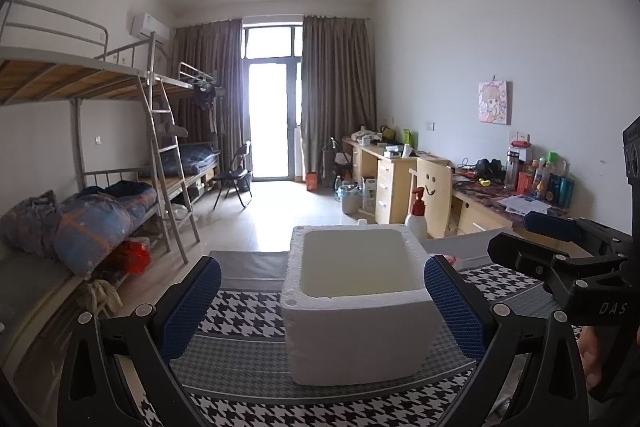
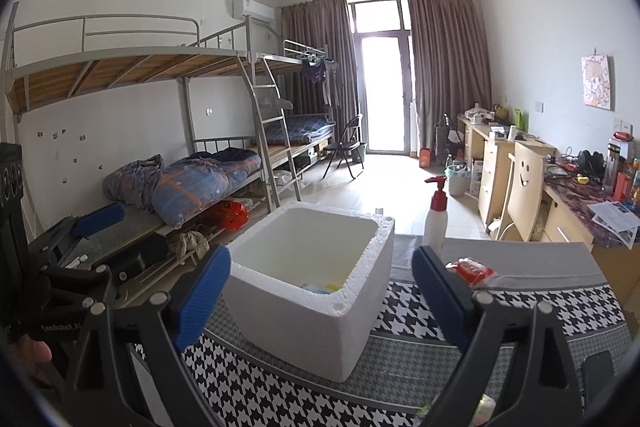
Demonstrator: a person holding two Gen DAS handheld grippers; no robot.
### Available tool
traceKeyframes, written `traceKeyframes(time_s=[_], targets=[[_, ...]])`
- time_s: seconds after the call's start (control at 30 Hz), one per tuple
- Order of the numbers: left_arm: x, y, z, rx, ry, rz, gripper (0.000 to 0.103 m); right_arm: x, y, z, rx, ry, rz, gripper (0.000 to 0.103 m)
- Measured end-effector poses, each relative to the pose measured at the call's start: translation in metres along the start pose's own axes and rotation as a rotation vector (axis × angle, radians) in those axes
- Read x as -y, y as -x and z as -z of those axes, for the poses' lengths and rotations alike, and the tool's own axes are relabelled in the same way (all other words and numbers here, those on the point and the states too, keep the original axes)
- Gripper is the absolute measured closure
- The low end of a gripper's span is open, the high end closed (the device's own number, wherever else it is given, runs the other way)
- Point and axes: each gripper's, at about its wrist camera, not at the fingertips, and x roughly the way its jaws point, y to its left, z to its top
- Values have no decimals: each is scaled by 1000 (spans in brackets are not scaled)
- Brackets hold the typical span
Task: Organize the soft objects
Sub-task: 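Withdraw both tools from the foam box back over the table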
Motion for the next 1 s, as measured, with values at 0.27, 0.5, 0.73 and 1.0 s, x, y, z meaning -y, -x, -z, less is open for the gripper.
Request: traceKeyframes(time_s=[0.27, 0.5, 0.73, 1.0], targets=[[10, 11, 2, 11, -12, 18, 1, 4, 16, 6, 18, -15, 9, 9], [16, 22, 6, 20, -12, 30, 1, 2, 28, 11, 31, -12, 16, 9], [20, 30, 9, 33, -6, 32, 1, 1, 39, 15, 42, -10, 28, 9], [25, 34, 14, 30, -3, 35, 1, 1, 48, 23, 50, -16, 34, 9]])
